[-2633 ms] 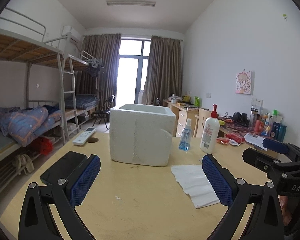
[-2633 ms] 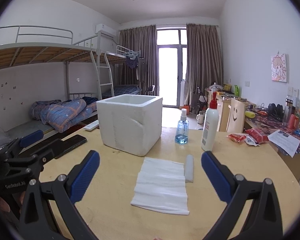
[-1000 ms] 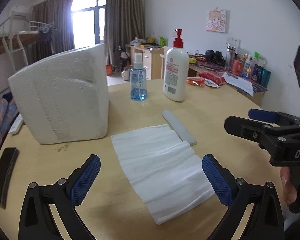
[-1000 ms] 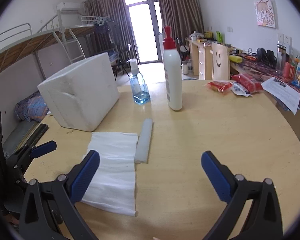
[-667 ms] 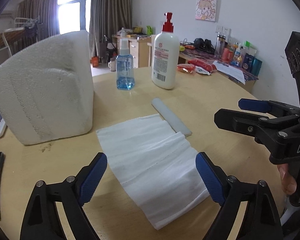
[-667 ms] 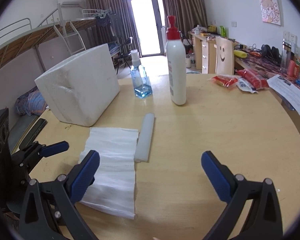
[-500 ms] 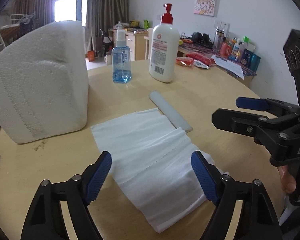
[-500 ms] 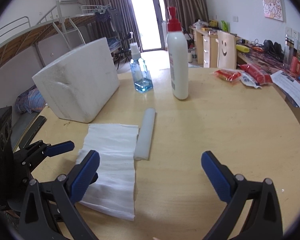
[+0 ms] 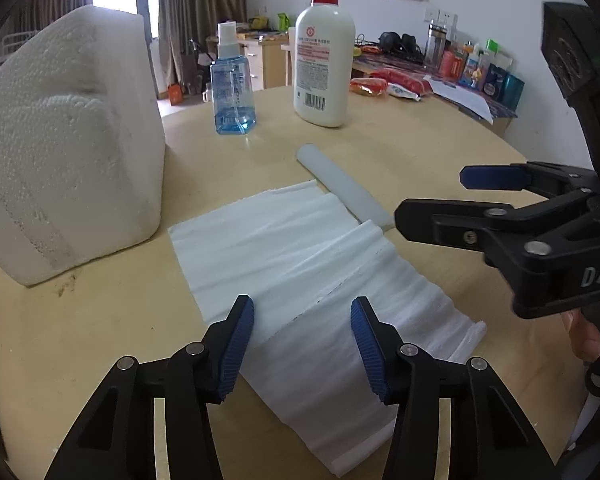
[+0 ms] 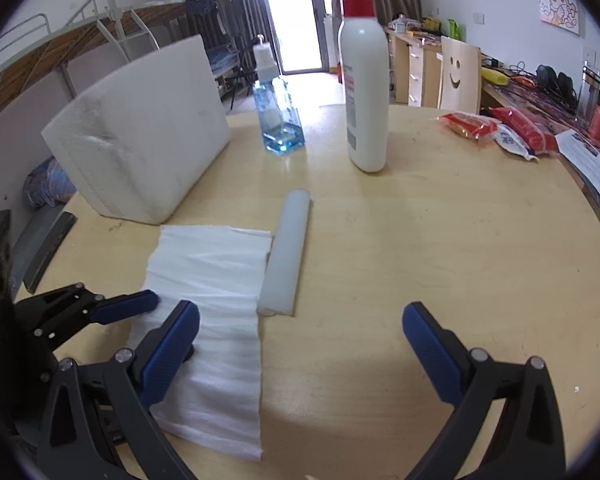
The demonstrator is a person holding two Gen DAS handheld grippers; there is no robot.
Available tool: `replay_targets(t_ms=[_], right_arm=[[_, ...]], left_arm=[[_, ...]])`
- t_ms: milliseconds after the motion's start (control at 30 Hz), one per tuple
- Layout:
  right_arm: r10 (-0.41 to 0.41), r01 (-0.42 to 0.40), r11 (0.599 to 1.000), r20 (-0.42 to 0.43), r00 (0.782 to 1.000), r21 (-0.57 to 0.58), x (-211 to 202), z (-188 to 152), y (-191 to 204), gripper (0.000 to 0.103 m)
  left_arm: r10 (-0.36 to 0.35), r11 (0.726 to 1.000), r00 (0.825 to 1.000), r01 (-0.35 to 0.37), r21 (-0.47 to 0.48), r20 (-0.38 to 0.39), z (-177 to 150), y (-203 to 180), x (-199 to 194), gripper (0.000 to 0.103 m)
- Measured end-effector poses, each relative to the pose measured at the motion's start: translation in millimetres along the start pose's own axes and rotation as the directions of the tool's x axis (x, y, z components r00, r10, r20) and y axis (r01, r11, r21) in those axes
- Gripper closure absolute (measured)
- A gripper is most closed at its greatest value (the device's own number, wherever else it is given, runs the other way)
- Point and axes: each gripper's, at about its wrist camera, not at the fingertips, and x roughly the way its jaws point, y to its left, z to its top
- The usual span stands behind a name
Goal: Organize soft objects
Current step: 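Lower the left gripper onto the white tissue sheet and close it, then grasp the white foam roll with the right gripper while the left gripper holds the tissue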
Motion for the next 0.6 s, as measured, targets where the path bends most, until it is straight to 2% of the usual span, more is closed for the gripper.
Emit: replay_targets(t_ms=[100, 200, 233, 267, 400, 567, 600], right_arm=[[-0.003, 0.004, 1.000, -0.022, 1.000, 0.003, 5, 2, 0, 0.000], [-0.012, 0.012, 1.000, -0.038, 0.999, -0.008, 10, 4, 3, 0.000], [-0.013, 0.012, 1.000, -0.043, 0.999, -0.014, 12, 5, 5, 0.000], [-0.021, 0.020, 1.000, -0.048, 0.999, -0.021, 13, 5, 7, 0.000], [-0.026, 0.024, 0.999, -0.056, 0.998, -0.038, 19, 9, 12, 0.001], [-0.030, 0.027, 0.999, -0.087, 0.996, -0.035, 28, 14, 12, 0.022], [-0.036, 0.033, 0.999, -0.096, 0.995, -0.035, 30, 13, 12, 0.024]], left_arm=[[0.020, 1.000, 1.000, -0.020, 0.023, -0.004, -2, -4, -1, 0.057], [0.024, 1.000, 1.000, -0.024, 0.020, -0.003, -3, -2, -2, 0.079], [0.027, 1.000, 1.000, -0.027, 0.017, -0.002, -3, 0, -2, 0.091], [0.029, 1.000, 1.000, -0.029, 0.011, -0.002, -4, 1, -3, 0.096], [0.040, 0.999, 0.999, -0.040, -0.018, 0.003, -7, 9, -5, 0.096], [0.051, 0.998, 0.999, -0.051, -0.041, 0.011, -11, 18, -10, 0.096], [0.061, 0.997, 0.998, -0.061, -0.052, 0.014, -11, 21, -10, 0.096]])
